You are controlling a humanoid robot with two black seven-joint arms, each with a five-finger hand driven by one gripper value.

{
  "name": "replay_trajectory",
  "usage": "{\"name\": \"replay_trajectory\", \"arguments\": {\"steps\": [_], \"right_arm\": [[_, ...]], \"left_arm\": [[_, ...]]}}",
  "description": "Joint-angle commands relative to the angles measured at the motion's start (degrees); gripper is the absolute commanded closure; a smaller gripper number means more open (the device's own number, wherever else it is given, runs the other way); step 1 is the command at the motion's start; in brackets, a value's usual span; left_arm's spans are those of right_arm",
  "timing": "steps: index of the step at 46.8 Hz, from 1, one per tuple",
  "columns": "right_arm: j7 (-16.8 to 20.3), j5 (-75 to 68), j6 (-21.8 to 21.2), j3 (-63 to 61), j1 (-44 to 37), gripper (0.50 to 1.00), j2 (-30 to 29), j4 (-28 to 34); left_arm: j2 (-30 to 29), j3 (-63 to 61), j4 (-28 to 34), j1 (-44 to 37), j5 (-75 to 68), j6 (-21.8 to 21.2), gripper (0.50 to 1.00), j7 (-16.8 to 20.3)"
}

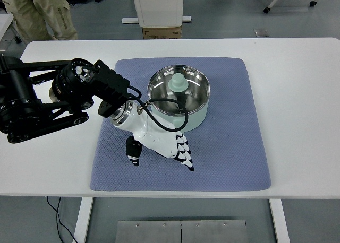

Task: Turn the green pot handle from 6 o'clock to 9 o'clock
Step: 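Pull the handle with the left hand, rotating the pot clockwise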

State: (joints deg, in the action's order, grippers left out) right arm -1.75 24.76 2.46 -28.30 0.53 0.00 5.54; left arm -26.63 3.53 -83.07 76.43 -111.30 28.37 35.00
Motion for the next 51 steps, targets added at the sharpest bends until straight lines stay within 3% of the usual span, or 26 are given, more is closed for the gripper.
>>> {"name": "replay_trajectory", "arguments": {"steps": [1,51], "right_arm": [[0.0,0.0,0.0,0.0,0.0,0.5,0.0,0.0],[0.0,0.0,0.0,0.0,0.0,0.5,0.0,0.0]], "left_arm": [[-0.1,-0.1,-0.2,0.4,-0.5,0.0,0.5,0.0],[-4.8,-6.9,-2.8,6.6,-8.2,0.0,0.5,0.0]]}}
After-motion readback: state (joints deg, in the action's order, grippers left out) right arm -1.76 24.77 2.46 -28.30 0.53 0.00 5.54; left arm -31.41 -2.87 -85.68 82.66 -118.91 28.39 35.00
